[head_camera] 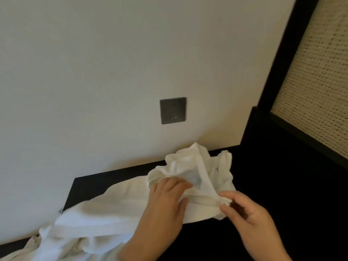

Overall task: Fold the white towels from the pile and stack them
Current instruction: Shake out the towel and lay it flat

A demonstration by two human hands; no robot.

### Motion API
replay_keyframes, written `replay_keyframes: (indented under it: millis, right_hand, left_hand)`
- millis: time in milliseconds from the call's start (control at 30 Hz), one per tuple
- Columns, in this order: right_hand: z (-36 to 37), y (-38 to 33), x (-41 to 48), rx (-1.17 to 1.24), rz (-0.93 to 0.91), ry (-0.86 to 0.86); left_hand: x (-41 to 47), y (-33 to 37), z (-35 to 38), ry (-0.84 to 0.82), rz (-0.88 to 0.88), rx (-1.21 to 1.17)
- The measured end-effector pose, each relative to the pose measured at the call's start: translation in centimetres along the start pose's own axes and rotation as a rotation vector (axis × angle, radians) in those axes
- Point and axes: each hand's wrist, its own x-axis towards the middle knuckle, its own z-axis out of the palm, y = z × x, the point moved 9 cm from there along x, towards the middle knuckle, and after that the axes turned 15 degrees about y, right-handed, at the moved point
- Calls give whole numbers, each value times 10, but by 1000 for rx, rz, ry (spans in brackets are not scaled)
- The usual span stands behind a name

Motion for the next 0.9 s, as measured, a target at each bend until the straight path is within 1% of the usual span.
replay_keyframes:
  millis: [100, 167, 267, 367, 400, 467, 533, 633, 700, 733, 767, 833, 867, 900]
  right_hand:
    - [-56, 24, -5, 90, 154, 151]
    - [-96, 46, -14, 102, 281, 255]
    - [-153, 76, -34, 145, 424, 404]
    - [-184, 105, -56, 361, 578, 555]
    - [-189, 118, -63, 396, 630, 608]
    - [-193, 141, -75, 370, 692, 685]
    - [-191, 162, -84, 289, 728, 730]
    - [-180, 182, -95, 186, 757, 736]
    - [-178, 186, -98, 142, 737, 748]
    - [-177, 185, -97, 119, 720, 753]
    - [-177, 185, -97, 98, 703, 756]
    - [-177, 183, -96, 72, 676, 755]
    - [-176, 182, -97, 63, 663, 753]
    - [-176, 181, -97, 51, 649, 751]
  left_hand:
    - [3, 8, 35, -245, 198, 69]
    - [4, 13, 57, -314, 282, 134]
    - [6, 23, 84, -362, 392, 245]
    - [8, 35, 105, -446, 411, 172]
    - [10, 37, 110, -481, 381, 120]
    - [19, 38, 118, -526, 311, 47]
    - [30, 41, 122, -535, 265, 1]
    - [43, 46, 127, -565, 218, -110]
    - [48, 47, 134, -592, 236, -119]
    - [51, 49, 136, -579, 266, -104]
    - [55, 51, 139, -553, 318, -49]
    - [62, 63, 145, -470, 509, 68]
    - [60, 70, 152, -457, 624, 120]
    - [58, 74, 161, -485, 713, 178]
